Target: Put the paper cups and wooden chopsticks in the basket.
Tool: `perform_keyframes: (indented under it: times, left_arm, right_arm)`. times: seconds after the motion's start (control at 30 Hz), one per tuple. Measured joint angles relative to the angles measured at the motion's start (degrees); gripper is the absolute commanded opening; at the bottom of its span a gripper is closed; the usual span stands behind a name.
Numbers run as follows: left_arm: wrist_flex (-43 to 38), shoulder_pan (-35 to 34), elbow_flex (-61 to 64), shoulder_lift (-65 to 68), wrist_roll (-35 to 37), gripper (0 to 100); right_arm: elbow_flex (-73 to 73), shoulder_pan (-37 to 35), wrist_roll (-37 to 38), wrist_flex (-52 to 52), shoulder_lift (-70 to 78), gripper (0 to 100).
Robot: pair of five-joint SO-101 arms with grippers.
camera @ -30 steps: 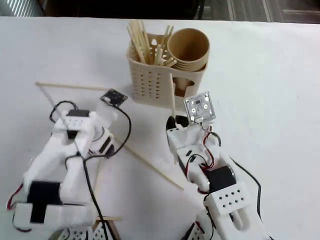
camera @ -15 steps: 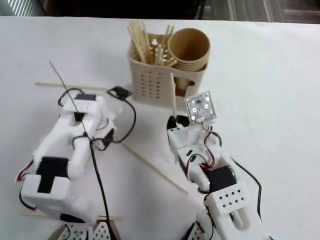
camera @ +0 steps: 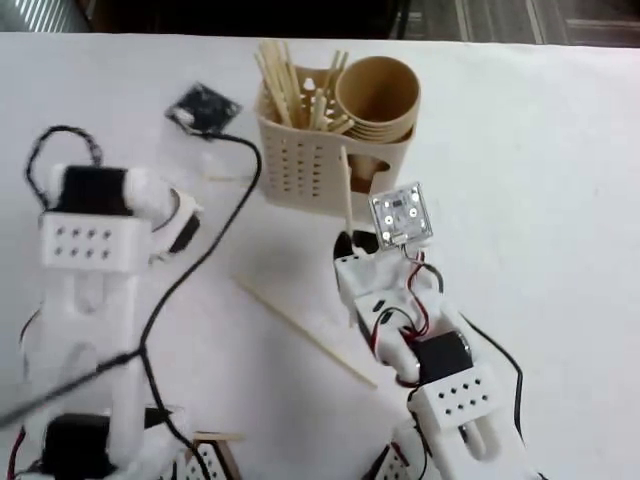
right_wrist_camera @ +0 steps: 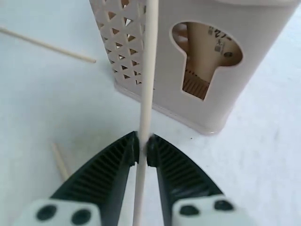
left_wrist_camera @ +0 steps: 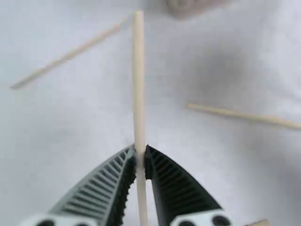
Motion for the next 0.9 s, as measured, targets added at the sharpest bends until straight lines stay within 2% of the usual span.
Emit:
perform_keyframes:
  times: [0.1,0.2,0.5,0.6,0.77,0.9]
  left_arm:
    - [-0.62,0.0,-8.53,-1.67,2.55,2]
    - [-4.57,0.0,-14.68,-2.29,5.71,2]
    - [-27.34,9.14,-17.93,-2.37,21.1,2]
    - [-37.19,13.1,-15.21,-2.37,24.18,2]
    - [-55.82,18.02,-3.96,-2.37,24.97,2]
    - [-69.63,18.73,6.59,-2.37,24.97,2]
  right_arm:
    - [0.0,0.0,0.0,0.0,0.0,1.8]
    - [0.35,0.0,0.0,0.0,0.0,1.8]
    - [1.23,-0.09,0.0,-0.18,0.0,1.8]
    - [2.2,-0.09,0.0,-1.49,0.0,1.8]
    - [4.4,-0.09,0.0,-5.19,0.0,1.8]
    - [4.57,-0.09,0.0,-5.63,0.0,1.8]
